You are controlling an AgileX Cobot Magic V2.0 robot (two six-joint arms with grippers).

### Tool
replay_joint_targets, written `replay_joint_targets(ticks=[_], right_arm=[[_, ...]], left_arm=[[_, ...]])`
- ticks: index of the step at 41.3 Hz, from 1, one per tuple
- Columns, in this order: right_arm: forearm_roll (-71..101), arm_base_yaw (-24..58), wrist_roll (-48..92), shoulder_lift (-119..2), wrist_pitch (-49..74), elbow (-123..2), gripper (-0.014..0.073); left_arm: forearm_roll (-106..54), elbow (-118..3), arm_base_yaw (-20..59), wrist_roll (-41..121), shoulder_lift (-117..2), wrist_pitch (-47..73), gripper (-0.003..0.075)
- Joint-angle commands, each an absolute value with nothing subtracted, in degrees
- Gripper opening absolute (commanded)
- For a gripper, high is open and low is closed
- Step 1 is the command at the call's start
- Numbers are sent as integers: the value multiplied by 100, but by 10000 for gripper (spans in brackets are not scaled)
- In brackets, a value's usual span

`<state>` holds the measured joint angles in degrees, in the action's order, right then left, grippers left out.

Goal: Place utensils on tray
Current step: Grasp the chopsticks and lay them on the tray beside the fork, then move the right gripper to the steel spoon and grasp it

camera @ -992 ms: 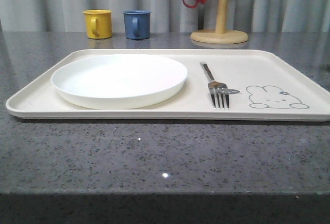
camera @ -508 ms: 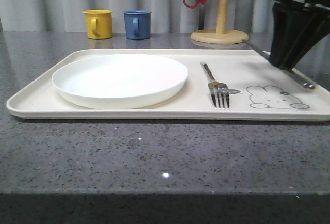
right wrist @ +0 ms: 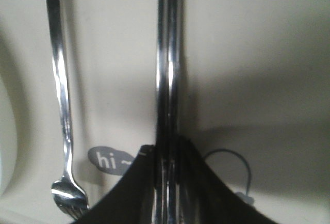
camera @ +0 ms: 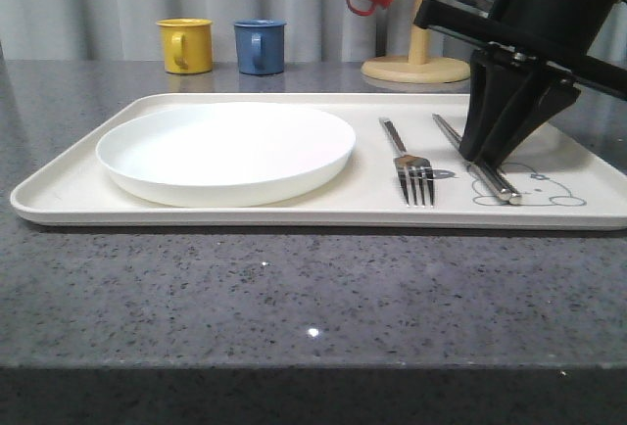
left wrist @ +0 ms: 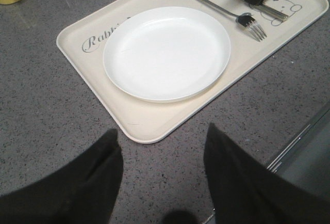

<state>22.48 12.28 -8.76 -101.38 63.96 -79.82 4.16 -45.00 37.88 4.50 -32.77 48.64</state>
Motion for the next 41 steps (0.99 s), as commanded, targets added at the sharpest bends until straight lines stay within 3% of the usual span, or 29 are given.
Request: replay_joint_targets(ticks=[1, 9, 19, 27, 41], right_arm=[[2541, 1228, -852, -9950, 6383, -8125, 155], [2541, 1228, -846, -9905, 6300, -8132, 281], [2088, 1228, -389, -9174, 6472, -8172, 283], [641, 1135, -402, -8321, 7004, -8172, 283], [75, -501, 37, -8015, 7612, -8008, 283]], left_arm=[[383, -4630, 3835, 388, -3283, 4446, 355], [383, -4630, 3835, 388, -3283, 4446, 355], [383, -4630, 3835, 388, -3283, 4446, 355], [383, -4630, 3835, 388, -3283, 4446, 355], [383, -4630, 3835, 388, -3283, 4446, 355]])
